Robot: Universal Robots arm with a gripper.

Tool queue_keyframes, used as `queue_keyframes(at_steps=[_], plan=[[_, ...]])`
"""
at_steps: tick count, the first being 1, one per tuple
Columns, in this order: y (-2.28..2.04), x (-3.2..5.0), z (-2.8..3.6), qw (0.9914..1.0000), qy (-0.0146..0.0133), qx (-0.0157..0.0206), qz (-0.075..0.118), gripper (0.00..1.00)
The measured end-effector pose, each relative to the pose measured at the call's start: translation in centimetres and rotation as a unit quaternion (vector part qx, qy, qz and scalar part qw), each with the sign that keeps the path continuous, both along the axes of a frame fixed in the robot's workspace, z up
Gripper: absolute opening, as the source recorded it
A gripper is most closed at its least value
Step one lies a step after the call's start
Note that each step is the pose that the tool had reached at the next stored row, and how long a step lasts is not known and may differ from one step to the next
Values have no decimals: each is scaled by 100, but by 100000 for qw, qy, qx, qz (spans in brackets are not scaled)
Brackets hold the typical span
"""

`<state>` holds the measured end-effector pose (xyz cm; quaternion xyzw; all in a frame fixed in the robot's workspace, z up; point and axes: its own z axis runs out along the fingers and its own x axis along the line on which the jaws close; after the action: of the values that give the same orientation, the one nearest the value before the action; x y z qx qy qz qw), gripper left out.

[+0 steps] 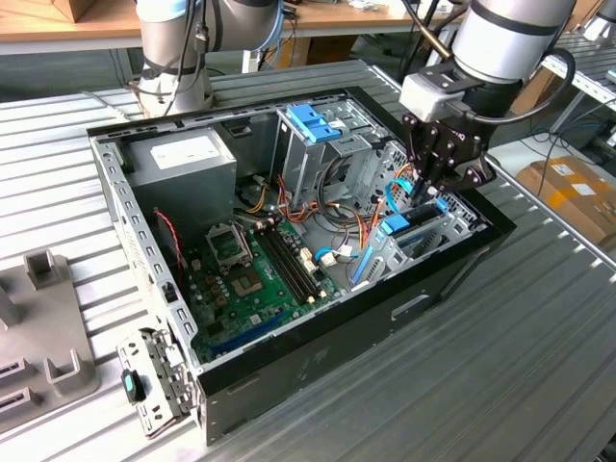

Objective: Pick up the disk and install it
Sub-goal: 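Insert the first disk wire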

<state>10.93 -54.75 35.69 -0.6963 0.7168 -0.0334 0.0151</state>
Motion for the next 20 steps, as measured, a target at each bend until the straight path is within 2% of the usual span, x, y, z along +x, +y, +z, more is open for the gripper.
queue_keyframes(at_steps=[3,4,5,7,8,10,12,13,14,18,20], plan=[[-17,-7,-6,99999,-524,30,30,16],[-19,-11,-6,99998,-654,86,56,16],[-21,-21,-9,99996,-897,250,115,16],[-30,-41,-18,99980,-1894,588,361,16],[-32,-44,-19,99975,-2126,629,419,16],[-37,-44,-20,99971,-2261,656,454,16],[-52,-49,-25,99957,-2788,757,582,16],[-66,-56,-32,99937,-3362,838,758,16],[-68,-60,-36,99927,-3629,869,829,16],[-76,-92,-42,99884,-4594,974,1101,16],[-78,-105,-43,99869,-4870,1008,1201,16]])
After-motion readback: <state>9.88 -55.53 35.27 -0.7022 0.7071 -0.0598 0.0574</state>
